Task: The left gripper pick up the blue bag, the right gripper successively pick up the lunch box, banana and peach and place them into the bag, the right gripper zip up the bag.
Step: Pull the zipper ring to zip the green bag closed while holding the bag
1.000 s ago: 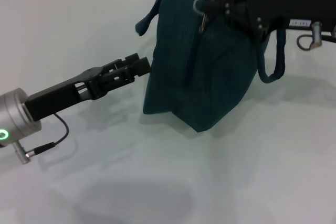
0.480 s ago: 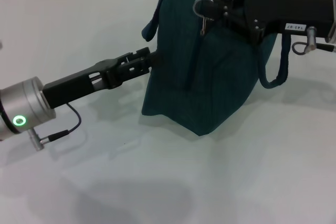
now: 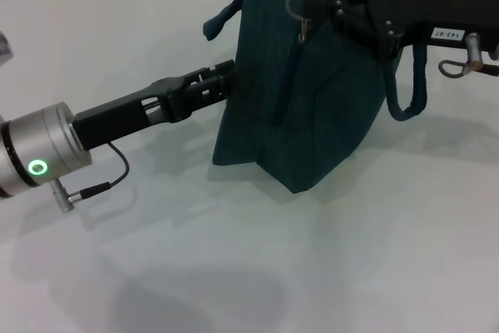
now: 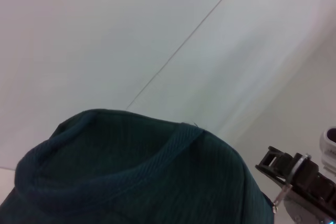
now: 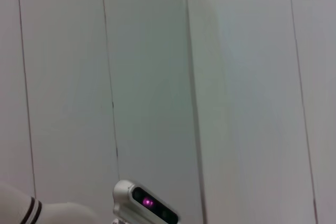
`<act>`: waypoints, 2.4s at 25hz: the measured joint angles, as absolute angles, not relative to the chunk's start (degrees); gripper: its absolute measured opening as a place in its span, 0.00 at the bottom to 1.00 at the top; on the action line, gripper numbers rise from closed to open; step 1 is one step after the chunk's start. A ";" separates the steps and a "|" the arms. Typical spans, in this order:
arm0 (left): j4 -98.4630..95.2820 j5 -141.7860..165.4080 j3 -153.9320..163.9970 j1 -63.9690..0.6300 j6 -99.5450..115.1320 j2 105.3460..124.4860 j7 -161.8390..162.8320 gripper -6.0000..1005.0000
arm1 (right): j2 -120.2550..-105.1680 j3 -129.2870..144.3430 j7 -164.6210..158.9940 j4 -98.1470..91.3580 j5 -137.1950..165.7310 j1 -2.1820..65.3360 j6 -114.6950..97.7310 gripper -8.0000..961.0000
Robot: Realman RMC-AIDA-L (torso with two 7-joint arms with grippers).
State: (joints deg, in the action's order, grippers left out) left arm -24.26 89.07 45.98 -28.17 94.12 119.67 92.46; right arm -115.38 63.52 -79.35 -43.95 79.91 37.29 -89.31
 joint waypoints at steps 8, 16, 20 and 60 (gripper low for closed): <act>-24.25 86.84 46.11 -29.09 94.49 119.71 92.43 0.69 | -115.28 63.44 -80.01 -43.95 79.88 37.41 -89.73 0.02; -24.22 86.83 46.57 -30.60 94.21 119.88 90.43 0.69 | -115.31 63.56 -80.04 -43.77 79.88 37.44 -89.73 0.02; -24.18 86.99 46.59 -30.68 93.83 119.88 89.25 0.69 | -115.31 63.62 -80.06 -43.78 79.88 37.44 -89.73 0.02; -19.07 83.92 50.41 -31.42 93.15 119.88 79.72 0.06 | -115.02 59.75 -81.89 -36.86 76.15 37.33 -89.54 0.02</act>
State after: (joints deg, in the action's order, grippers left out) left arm -19.07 83.92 50.41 -31.42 93.15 119.88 79.72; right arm -115.02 59.75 -81.89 -36.86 76.15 37.33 -89.54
